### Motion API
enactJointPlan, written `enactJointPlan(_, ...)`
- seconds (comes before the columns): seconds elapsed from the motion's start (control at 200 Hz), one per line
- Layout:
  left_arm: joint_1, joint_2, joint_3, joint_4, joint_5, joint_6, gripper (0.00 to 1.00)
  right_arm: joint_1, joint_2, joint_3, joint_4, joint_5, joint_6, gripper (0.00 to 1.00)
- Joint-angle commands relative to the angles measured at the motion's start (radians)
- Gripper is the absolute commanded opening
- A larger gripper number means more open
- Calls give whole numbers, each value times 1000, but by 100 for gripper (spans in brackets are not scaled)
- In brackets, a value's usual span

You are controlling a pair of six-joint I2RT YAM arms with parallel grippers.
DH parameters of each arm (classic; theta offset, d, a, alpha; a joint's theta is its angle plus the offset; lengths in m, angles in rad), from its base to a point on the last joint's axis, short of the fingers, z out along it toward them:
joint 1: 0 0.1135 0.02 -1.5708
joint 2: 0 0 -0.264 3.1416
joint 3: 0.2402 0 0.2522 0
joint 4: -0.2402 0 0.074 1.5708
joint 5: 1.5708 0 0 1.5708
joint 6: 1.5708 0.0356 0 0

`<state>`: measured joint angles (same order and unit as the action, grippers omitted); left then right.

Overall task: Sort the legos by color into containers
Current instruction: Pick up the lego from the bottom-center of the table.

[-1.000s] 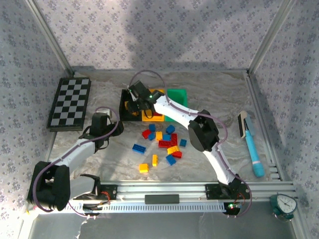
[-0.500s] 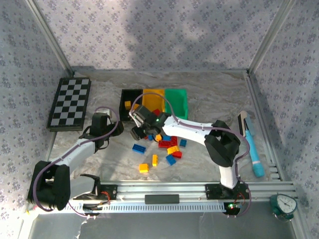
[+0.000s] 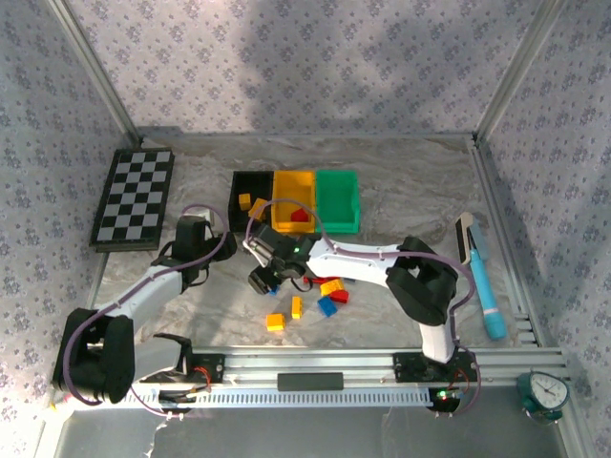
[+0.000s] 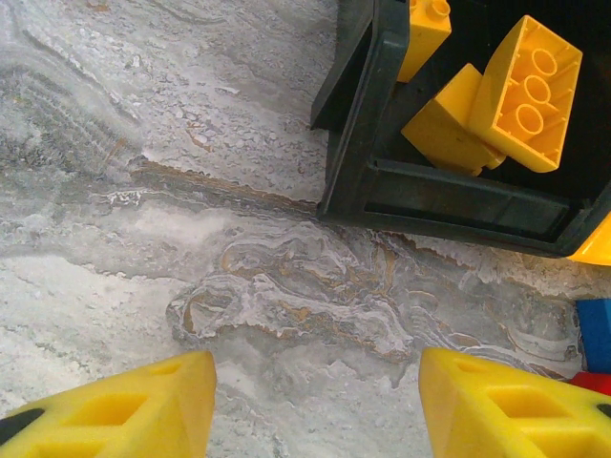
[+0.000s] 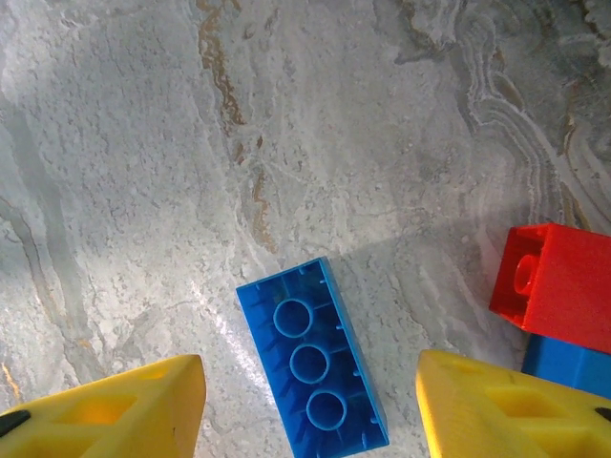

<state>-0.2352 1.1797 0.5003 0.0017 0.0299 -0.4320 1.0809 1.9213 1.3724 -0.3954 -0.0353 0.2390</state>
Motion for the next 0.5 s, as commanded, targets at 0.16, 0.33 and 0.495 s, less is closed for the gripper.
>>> enactJointPlan(0.16,11,-27,6,1,-11,-7,58,14,64,45,-68,-6,-40,63)
enactJointPlan(0.33,11,-25,7,2,-6,-8,58,19,87,47,-76,-6,-41,63)
enactJointPlan(0.495,11,-20,7,3,-7,-7,58,24,110,50,-74,-11,-36,62)
